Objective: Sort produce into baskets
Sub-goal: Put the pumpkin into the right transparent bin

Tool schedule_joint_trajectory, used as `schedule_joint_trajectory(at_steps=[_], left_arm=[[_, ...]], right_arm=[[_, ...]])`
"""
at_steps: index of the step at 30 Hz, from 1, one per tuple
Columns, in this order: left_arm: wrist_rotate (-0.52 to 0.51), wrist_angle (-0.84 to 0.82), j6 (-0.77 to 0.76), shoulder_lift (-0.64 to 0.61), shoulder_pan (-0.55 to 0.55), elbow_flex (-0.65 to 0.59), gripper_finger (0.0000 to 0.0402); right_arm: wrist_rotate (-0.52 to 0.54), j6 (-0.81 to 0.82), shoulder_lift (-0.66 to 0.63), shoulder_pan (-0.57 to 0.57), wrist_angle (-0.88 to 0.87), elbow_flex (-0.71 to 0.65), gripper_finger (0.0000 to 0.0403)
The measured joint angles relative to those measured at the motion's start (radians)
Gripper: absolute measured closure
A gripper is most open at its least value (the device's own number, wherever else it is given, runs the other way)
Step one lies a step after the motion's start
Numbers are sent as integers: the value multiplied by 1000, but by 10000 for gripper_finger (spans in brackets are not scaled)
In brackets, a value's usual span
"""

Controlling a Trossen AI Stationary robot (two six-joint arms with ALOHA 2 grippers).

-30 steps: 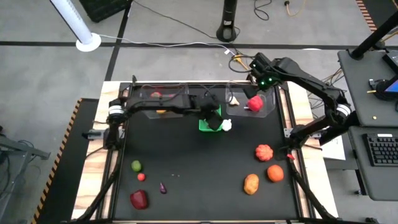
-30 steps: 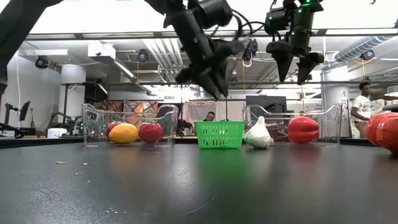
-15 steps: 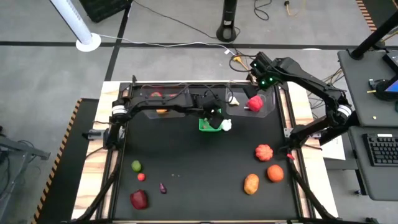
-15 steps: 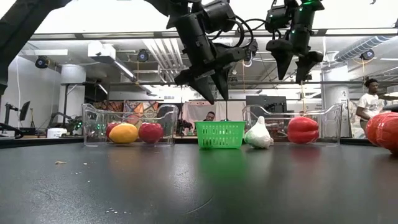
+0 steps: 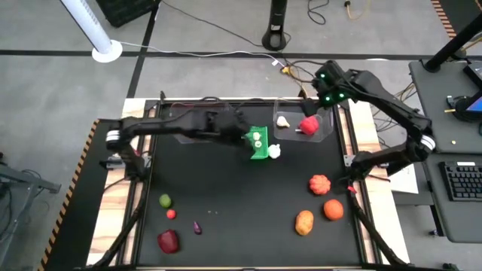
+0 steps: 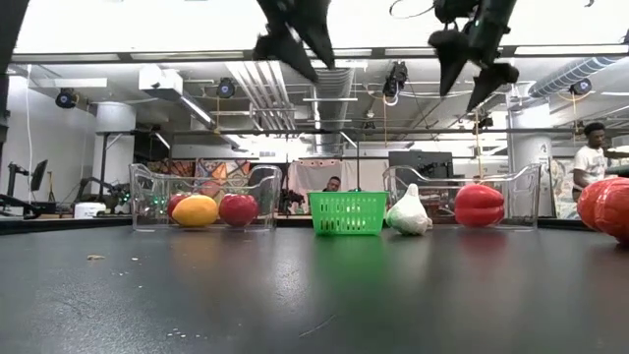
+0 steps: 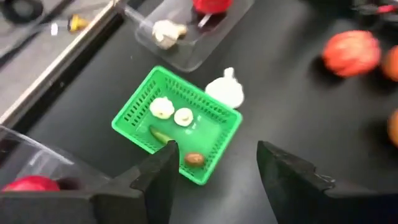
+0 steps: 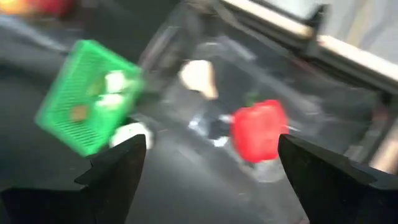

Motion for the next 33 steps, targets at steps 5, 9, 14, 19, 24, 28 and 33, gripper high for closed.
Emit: schedule_joint_trajectory(at_steps=[5, 9, 14, 19, 24, 28, 33], left_arm=[[-69, -72, 4, -111, -43, -1, 211], [-164, -112, -29, -176, -66, -1, 212], [-186, -121, -46, -212, -74, -2, 212], [-188, -120, -39, -216, -73, -2, 212], [-188, -125, -34, -208, -74, -3, 212], [-188, -125, -21, -208, -74, -3, 212], [-188, -125, -8, -208, -74, -3, 212]], right_arm=[[-111, 69, -62, 66, -2, 14, 46], [-123, 157, -105, 190, -2, 17, 46], [-132, 300, -124, 410, 0, 17, 46], [-115, 434, -91, 641, -8, 17, 46], [-75, 580, -48, 825, -111, 16, 46], [-41, 685, -21, 926, -228, 3, 46], [-30, 793, -28, 973, -264, -82, 46]])
